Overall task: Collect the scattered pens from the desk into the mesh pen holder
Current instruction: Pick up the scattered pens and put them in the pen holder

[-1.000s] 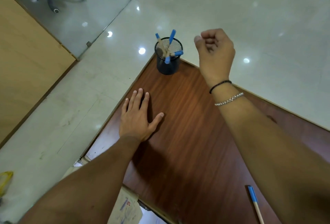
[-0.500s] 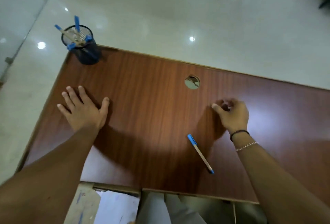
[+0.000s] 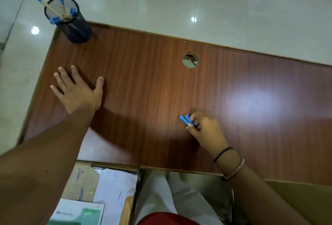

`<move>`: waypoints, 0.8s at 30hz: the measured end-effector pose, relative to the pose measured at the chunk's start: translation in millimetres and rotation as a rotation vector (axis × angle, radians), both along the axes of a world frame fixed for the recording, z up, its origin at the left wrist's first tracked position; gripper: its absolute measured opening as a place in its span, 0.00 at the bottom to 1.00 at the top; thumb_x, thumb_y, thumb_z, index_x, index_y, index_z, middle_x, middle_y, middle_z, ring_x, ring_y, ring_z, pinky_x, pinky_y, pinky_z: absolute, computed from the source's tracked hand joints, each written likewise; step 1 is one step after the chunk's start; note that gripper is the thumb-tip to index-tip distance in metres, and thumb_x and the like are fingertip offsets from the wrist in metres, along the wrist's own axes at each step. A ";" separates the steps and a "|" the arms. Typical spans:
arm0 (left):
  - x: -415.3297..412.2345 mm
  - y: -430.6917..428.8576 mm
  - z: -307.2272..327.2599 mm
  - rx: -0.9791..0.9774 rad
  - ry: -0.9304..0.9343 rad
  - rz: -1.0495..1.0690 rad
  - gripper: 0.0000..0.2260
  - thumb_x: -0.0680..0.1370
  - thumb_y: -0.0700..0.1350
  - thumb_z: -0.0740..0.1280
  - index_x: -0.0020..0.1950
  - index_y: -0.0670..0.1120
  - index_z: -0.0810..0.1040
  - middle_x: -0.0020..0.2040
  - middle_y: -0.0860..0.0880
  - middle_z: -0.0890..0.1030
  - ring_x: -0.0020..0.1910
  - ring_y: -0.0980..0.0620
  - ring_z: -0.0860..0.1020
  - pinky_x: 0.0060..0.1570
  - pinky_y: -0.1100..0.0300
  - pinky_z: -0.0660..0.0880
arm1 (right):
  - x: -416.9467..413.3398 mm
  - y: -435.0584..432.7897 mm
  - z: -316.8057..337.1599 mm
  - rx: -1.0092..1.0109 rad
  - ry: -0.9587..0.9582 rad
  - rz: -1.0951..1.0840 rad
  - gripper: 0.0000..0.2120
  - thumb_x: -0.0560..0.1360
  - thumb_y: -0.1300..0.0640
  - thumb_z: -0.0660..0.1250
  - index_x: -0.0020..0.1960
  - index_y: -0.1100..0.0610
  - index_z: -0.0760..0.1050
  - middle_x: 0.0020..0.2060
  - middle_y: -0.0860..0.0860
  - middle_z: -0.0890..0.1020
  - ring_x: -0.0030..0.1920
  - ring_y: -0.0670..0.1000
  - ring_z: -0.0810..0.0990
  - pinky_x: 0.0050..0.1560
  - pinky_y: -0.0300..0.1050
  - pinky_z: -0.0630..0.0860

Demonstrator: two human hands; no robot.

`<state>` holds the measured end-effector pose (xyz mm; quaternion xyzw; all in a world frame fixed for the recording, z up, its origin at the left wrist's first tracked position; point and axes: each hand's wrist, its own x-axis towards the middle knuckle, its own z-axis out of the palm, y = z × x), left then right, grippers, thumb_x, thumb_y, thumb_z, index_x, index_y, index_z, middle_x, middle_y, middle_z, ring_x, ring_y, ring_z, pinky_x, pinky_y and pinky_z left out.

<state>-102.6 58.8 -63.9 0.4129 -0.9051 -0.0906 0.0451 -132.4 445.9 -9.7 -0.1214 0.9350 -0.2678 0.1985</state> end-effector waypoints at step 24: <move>-6.2 -6.9 9.5 0.094 -0.086 0.032 0.44 0.76 0.73 0.52 0.85 0.47 0.54 0.86 0.40 0.51 0.85 0.40 0.46 0.80 0.37 0.41 | -165.7 -329.7 97.2 -1.045 0.054 -0.181 0.07 0.71 0.69 0.73 0.47 0.61 0.79 0.37 0.56 0.84 0.36 0.56 0.85 0.41 0.56 0.85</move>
